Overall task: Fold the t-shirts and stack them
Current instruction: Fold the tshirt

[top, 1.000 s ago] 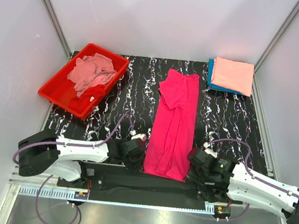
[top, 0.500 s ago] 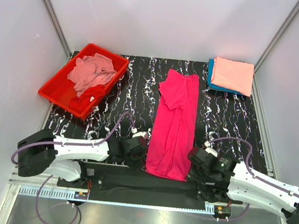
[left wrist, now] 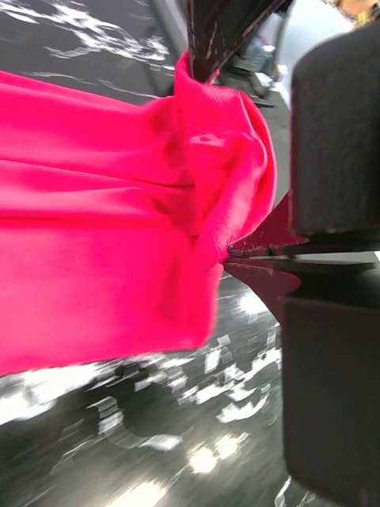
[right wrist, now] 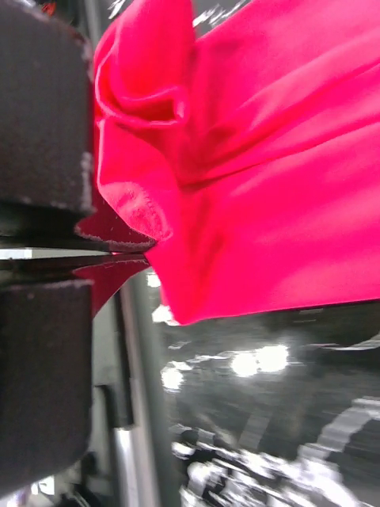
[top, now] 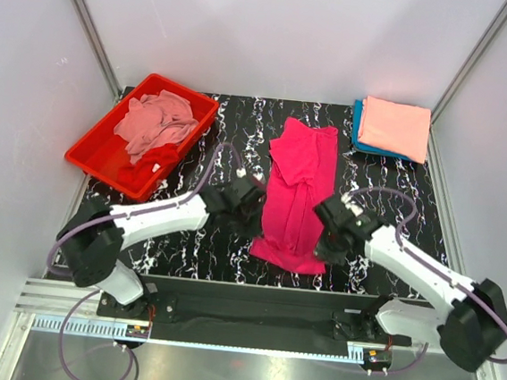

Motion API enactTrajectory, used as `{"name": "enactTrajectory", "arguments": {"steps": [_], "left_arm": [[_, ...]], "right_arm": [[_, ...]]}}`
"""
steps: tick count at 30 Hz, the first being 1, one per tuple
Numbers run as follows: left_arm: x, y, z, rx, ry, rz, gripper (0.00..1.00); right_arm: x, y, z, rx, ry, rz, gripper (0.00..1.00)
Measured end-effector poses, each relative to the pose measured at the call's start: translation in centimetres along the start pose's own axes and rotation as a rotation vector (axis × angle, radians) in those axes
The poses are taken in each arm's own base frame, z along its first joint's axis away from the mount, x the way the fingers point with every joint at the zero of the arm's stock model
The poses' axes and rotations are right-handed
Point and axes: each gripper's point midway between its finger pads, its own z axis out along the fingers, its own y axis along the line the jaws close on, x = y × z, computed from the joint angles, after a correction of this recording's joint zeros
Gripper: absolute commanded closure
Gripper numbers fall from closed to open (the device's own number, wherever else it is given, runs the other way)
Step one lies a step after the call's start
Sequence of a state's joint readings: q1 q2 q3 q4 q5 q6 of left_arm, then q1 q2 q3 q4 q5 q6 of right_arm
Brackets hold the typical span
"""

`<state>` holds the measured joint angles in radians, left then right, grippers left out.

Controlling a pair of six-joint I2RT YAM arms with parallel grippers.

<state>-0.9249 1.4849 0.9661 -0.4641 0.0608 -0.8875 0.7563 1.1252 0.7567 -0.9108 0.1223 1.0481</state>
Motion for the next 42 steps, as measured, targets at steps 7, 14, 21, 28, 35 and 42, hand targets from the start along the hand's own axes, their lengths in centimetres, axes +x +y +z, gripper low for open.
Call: {"name": "enactTrajectory", "arguments": {"steps": [7,14,21,28,35,42], "left_arm": [[-8.1,0.2,1.2,-0.046,-0.069,0.025,1.0],[-15.7,0.4,2.9,-0.071,-0.131,0.071,1.0],[-21.2,2.2,4.6,-0.087,-0.162,0.055,1.0],[-22.7,2.8,6.9,-0.035,-0.124,0.06,1.0],[-23.2,2.1,8.7,0.037,-0.088,0.076,0.96],[-25.3,1.9,10.0,0.066,-0.1,0.068,0.51]], "right_arm": [[-8.9,2.7,0.5,0.028,-0.064,-0.076,1.0],[-16.5,3.5,2.7,0.068,-0.1,-0.125,1.0],[-22.4,3.6,5.1,0.087,-0.118,-0.142,1.0],[-24.6,3.5,6.8,0.093,-0.106,-0.172,1.0],[-25.9,3.5,8.1,0.086,-0.091,-0.192,0.96],[-28.2,3.9,9.3,0.072,-0.089,-0.202,0.72]]}}
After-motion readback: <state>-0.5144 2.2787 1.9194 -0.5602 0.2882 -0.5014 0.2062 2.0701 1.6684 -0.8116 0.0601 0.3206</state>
